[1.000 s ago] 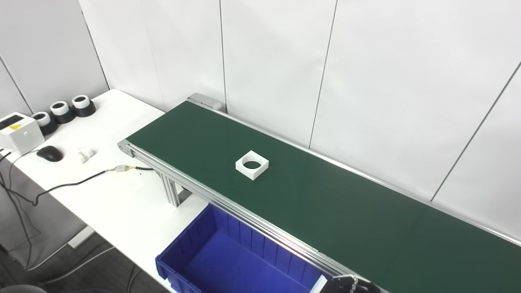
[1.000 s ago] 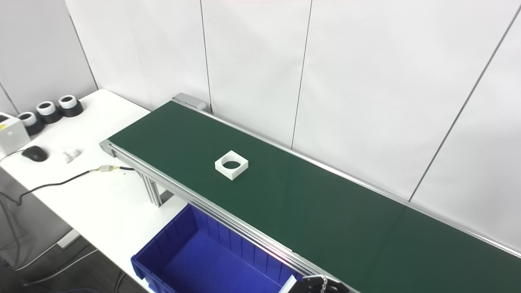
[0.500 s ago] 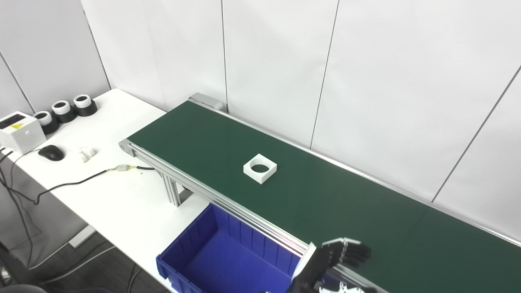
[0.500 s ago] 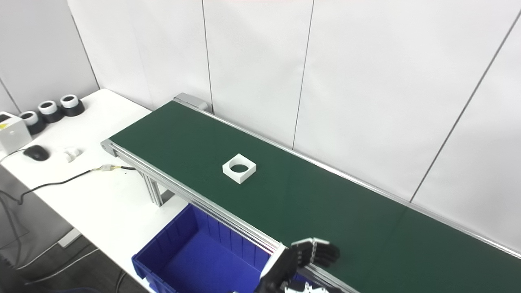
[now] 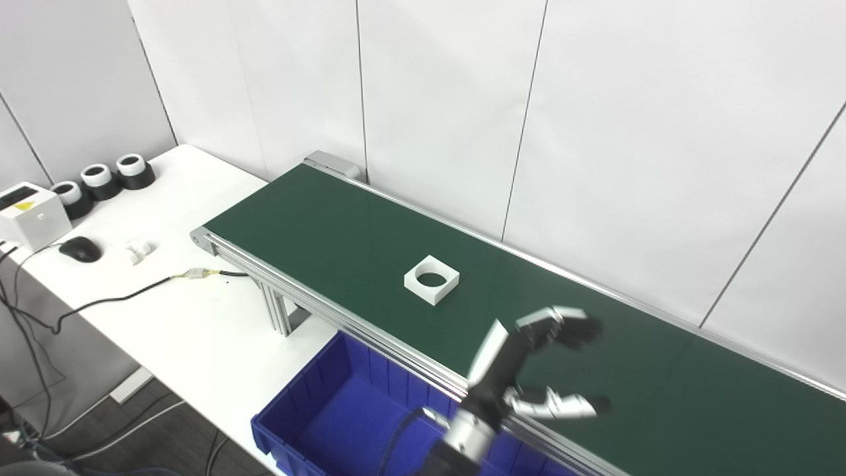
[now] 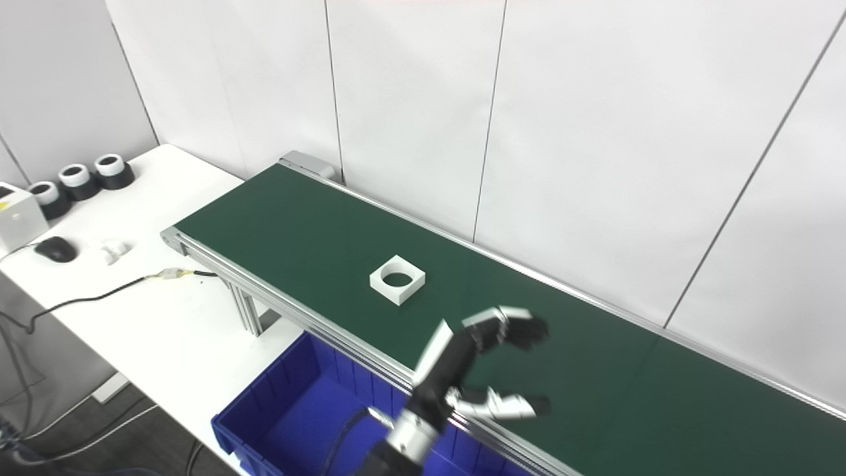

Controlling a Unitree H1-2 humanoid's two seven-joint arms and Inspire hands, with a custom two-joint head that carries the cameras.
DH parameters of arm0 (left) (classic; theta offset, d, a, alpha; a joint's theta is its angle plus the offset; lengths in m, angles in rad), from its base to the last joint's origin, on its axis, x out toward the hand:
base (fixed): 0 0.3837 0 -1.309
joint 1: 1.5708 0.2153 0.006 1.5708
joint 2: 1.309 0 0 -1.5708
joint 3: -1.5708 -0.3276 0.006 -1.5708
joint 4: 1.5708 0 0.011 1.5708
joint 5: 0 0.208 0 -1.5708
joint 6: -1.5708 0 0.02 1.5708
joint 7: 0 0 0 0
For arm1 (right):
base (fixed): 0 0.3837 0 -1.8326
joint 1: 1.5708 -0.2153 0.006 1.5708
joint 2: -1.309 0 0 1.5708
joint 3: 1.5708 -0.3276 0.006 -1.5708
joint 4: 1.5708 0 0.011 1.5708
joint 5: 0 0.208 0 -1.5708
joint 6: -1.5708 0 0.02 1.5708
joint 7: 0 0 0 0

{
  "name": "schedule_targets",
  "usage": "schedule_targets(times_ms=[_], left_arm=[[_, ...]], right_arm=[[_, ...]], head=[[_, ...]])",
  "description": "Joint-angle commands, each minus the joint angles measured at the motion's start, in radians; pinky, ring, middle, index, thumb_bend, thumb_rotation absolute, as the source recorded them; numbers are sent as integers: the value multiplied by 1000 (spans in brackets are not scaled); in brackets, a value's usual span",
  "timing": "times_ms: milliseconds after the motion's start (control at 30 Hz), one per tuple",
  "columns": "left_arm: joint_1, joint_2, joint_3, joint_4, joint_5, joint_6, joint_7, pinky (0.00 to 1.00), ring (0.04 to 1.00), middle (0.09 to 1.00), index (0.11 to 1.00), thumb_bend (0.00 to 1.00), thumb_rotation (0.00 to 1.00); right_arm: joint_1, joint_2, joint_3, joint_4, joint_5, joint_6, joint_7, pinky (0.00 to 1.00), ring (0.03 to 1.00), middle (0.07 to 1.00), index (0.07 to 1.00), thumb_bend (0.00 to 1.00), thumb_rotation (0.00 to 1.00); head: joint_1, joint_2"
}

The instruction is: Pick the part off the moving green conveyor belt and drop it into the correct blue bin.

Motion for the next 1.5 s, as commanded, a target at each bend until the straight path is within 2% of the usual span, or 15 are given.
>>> schedule_targets(times_ms=[0, 133, 200, 433, 533, 633, 767, 867, 1100, 1133, 1167, 1200, 1300, 1467], left_arm=[[-62, 22, 44, -19, 15, -27, 19, 710, 733, 742, 725, 649, 0], [-112, 60, 106, -21, 72, 31, 26, 698, 756, 775, 754, 660, 0], [-128, 71, 128, -27, 110, 67, 35, 743, 778, 799, 783, 650, 0], [-168, 81, 172, -38, 196, 151, 69, 745, 788, 814, 783, 682, 0], [-188, 89, 178, -28, 217, 173, 76, 803, 827, 836, 794, 691, 0], [-213, 115, 171, -21, 274, 236, 72, 884, 898, 884, 819, 695, 3], [-244, 158, 157, -4, 326, 317, 50, 803, 912, 911, 833, 751, 44], [-263, 187, 147, 15, 347, 368, 31, 834, 936, 936, 864, 811, 88], [-307, 242, 121, 159, 412, 374, 88, 872, 923, 909, 853, 929, 153], [-316, 249, 115, 188, 411, 375, 91, 892, 926, 910, 854, 939, 164], [-323, 254, 110, 208, 410, 375, 94, 919, 936, 913, 858, 947, 164], [-329, 261, 104, 231, 411, 374, 96, 928, 948, 919, 862, 954, 163], [-352, 284, 83, 302, 408, 374, 90, 963, 967, 933, 869, 968, 152], [-385, 304, 44, 404, 403, 353, 88, 990, 986, 949, 873, 997, 179]], right_arm=[[-6, -5, 2, -28, -5, -39, -15, 820, 860, 918, 994, 426, 0], [-5, 2, 7, -28, -14, -38, -22, 813, 854, 910, 980, 443, 0], [-1, 10, 9, -31, -20, -38, -28, 805, 842, 892, 962, 459, 0], [4, 11, 25, -27, -24, -38, -49, 752, 816, 875, 936, 510, 0], [6, 11, 28, -27, -16, -38, -49, 742, 809, 869, 926, 527, 0], [7, 11, 33, -27, -27, -38, -59, 736, 805, 865, 926, 532, 0], [8, 17, 36, -25, -39, -38, -75, 719, 795, 853, 911, 548, 0], [8, 20, 47, -21, -52, -38, -99, 671, 758, 824, 888, 573, 0], [7, 28, 76, -15, -60, -38, -121, 652, 737, 798, 865, 603, 0], [6, 29, 84, -15, -72, -38, -132, 639, 730, 795, 862, 612, 0], [4, 29, 90, -16, -80, -38, -141, 622, 724, 795, 858, 622, 0], [1, 30, 100, -14, -98, -38, -161, 610, 720, 794, 851, 637, 0], [-5, 38, 125, -8, -125, -39, -202, 612, 717, 796, 846, 653, 3], [-9, 49, 146, -14, -138, -38, -243, 590, 692, 776, 824, 708, 0]], head=[[-9, 1], [-36, 6], [-51, 7], [-98, 7], [-104, 5], [-130, 6], [-170, 9], [-196, 2], [-289, -9], [-324, -8], [-324, -8], [-375, -3], [-452, 6], [-520, 13]])
